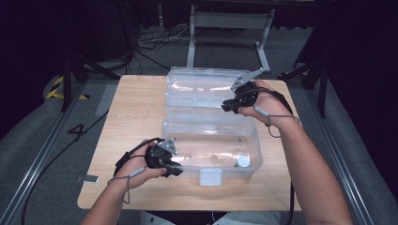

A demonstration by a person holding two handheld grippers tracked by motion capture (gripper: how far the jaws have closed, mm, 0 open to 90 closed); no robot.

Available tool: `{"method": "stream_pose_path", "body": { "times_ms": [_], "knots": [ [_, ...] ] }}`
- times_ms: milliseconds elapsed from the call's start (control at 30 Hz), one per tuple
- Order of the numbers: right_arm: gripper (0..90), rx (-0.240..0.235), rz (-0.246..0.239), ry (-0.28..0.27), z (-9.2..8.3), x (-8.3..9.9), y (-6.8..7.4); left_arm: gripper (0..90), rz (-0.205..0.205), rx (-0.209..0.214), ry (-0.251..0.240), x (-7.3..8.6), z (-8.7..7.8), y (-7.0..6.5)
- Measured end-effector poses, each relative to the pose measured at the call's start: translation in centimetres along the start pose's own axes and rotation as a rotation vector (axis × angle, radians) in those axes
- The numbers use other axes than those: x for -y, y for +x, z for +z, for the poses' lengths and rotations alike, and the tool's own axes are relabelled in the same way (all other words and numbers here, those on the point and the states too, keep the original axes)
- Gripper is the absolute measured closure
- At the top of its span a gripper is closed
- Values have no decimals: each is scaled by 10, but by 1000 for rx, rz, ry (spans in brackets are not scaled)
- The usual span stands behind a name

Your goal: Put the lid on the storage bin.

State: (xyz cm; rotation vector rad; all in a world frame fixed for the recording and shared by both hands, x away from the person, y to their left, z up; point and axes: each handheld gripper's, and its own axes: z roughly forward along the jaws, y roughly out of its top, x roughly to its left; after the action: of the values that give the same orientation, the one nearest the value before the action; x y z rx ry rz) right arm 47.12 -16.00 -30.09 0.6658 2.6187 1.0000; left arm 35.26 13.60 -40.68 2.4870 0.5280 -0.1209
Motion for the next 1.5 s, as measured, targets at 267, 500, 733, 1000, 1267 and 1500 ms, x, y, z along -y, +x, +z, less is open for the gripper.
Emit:
{"method": "stream_pose_path", "body": {
  "times_ms": [267,500,733,1000,1267,1500],
  "knots": [
    [793,-5,-2,-3,-3,1,3,755,0,-5,7,-1,0,-1],
    [796,-7,-8,0,-5,1,6,755,-1,-6,9,-1,0,-1],
    [797,-9,-20,1,-8,2,10,756,2,-5,5,-1,1,-1],
    [796,-12,-29,-3,-12,4,15,755,-3,-7,7,0,1,-1],
    [795,-20,-46,2,-17,5,21,754,-3,-7,8,-1,1,-1],
    [791,-29,-71,-1,-19,6,25,754,-3,-7,6,-1,1,-1]
  ]
}}
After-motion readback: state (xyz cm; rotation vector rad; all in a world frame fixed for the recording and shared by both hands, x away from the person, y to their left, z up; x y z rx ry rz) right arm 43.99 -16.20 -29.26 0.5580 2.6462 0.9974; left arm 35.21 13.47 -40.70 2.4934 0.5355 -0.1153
